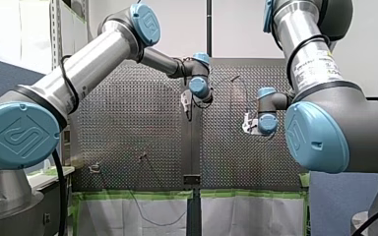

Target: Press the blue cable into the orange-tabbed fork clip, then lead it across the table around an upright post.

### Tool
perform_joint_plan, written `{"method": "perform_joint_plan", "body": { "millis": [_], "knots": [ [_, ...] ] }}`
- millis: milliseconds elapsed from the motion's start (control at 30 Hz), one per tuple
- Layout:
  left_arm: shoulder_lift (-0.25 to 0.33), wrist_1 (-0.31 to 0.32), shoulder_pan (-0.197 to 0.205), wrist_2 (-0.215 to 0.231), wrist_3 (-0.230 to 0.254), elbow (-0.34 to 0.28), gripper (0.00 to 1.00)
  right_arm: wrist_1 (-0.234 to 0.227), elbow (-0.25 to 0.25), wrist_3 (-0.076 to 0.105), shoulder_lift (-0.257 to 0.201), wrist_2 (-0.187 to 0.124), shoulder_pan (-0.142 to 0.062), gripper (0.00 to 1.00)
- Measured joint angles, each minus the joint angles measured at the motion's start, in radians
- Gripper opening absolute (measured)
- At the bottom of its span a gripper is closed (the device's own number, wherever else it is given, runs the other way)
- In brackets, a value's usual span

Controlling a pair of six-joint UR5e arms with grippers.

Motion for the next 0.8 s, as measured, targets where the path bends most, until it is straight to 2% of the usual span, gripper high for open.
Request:
{"method": "perform_joint_plan", "body": {
  "millis": [33,67,133,167,200,233,267,300,433,800],
  "knots": [
    [0.0,0.0,0.0,-0.001,0.003,0.0,0.42,-0.002,0.002,-0.001,0.01,0.003,0.0,0.0],
    [0.0,0.0,0.0,-0.002,0.005,0.0,0.42,-0.004,0.004,-0.002,0.018,0.004,-0.001,0.0],
    [0.0,0.0,-0.001,-0.005,0.009,0.0,0.64,-0.007,0.006,-0.005,0.037,0.006,-0.003,0.0],
    [0.0,0.0,-0.001,-0.006,0.01,0.0,0.64,-0.009,0.006,-0.006,0.045,0.006,-0.004,0.0],
    [0.0,0.0,-0.002,-0.008,0.011,0.0,0.74,-0.009,0.007,-0.008,0.053,0.007,-0.006,0.0],
    [0.0,0.0,-0.002,-0.01,0.012,0.0,0.8,-0.01,0.007,-0.01,0.063,0.007,-0.008,0.0],
    [0.0,0.0,-0.003,-0.012,0.012,0.0,0.8,-0.011,0.007,-0.013,0.07,0.007,-0.009,0.0],
    [0.0,-0.001,-0.003,-0.016,0.012,0.0,0.85,-0.012,0.007,-0.015,0.076,0.007,-0.011,0.0],
    [0.0,0.0,-0.004,-0.022,0.011,0.0,0.87,-0.029,0.013,-0.021,0.099,0.007,-0.017,0.0],
    [0.0,-0.001,-0.008,-0.025,0.012,0.0,0.87,-0.084,0.032,-0.022,0.165,0.005,-0.033,0.0]
  ]
}}
